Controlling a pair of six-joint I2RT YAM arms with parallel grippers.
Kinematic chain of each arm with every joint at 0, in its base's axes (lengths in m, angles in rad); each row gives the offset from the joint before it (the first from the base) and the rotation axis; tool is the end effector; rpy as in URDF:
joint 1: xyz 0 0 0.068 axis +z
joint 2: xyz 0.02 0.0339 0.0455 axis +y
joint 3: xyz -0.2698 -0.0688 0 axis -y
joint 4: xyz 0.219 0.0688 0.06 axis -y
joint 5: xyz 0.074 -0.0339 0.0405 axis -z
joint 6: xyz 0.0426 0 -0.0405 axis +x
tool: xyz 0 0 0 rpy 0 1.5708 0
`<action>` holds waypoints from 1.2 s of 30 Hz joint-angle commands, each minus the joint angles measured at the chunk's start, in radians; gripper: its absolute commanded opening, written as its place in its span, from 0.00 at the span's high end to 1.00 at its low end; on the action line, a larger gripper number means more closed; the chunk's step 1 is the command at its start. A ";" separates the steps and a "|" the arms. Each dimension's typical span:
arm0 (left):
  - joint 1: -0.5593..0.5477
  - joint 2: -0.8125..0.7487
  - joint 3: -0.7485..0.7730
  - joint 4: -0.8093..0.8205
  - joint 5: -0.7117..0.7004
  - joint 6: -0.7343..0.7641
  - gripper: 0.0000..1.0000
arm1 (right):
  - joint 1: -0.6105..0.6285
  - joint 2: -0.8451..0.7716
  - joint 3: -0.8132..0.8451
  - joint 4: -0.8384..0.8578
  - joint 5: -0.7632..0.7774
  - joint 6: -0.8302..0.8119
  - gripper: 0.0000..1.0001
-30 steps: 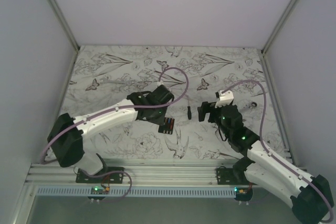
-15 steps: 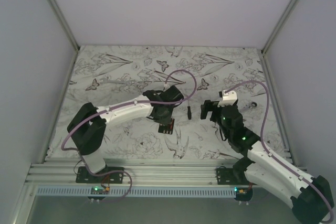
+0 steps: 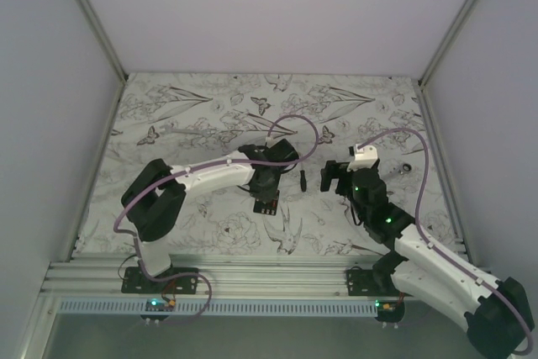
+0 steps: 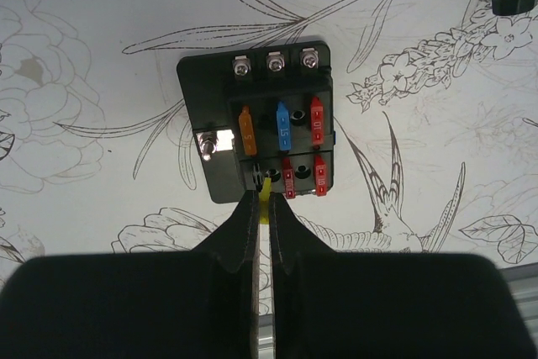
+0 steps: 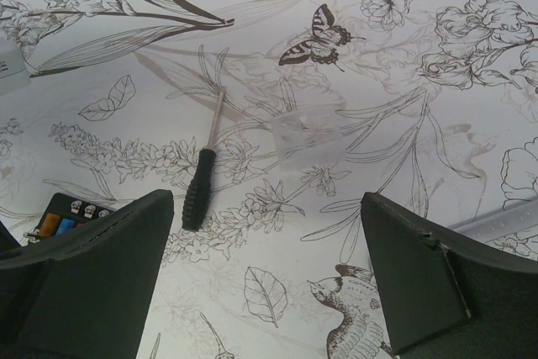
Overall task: Snap on the fuse box
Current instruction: Install the fuse at the fuse box base.
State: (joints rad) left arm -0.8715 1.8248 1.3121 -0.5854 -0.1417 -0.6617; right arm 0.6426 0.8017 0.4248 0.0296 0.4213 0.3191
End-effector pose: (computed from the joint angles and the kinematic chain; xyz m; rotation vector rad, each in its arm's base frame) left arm 0.2369 -0.2724 0.2161 0.2357 2.6779 -0.3117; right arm 0.1419 0.0845 0.2441 -0.0244 1.8943 0.2527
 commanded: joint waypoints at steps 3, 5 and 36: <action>-0.006 0.016 0.007 -0.054 -0.030 -0.022 1.00 | -0.007 0.009 0.008 0.021 0.018 0.010 0.01; -0.006 0.018 0.006 -0.057 -0.032 -0.026 1.00 | -0.006 0.010 0.008 0.020 0.018 0.010 0.01; -0.007 0.134 0.082 -0.139 -0.033 -0.068 1.00 | -0.007 0.008 0.009 0.017 0.011 0.013 0.01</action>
State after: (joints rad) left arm -0.8715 1.9106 1.3811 -0.6624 -0.1570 -0.7109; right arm 0.6426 0.8124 0.4248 0.0299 0.4210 0.3225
